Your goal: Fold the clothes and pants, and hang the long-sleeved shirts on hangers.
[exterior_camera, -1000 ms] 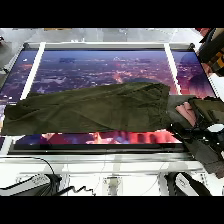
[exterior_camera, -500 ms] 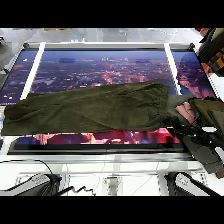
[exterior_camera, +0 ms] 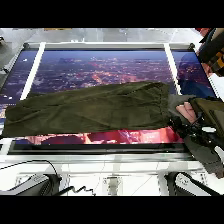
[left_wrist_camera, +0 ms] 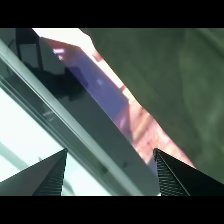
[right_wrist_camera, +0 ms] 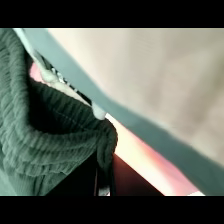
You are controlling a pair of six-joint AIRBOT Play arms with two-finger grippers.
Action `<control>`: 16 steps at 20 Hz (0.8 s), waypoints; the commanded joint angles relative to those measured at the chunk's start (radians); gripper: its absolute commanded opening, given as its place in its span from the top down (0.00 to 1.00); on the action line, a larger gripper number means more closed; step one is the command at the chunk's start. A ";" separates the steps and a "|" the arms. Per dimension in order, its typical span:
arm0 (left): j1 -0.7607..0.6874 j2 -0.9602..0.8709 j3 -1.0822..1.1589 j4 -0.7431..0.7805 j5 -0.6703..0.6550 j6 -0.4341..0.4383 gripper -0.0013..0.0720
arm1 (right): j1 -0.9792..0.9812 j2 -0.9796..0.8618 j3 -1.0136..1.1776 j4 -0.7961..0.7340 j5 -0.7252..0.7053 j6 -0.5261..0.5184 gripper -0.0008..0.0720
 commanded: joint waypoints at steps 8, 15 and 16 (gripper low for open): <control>-0.021 -0.217 -0.092 -0.222 0.379 0.115 0.18 | 0.001 0.092 0.015 0.006 0.034 -0.121 0.95; -0.127 -0.274 -0.090 -0.532 0.540 0.346 0.70 | 0.001 0.127 0.015 -0.009 0.067 -0.120 0.95; -0.127 -0.271 -0.090 -0.541 0.529 0.346 0.95 | 0.001 0.151 0.016 -0.029 0.071 -0.116 0.95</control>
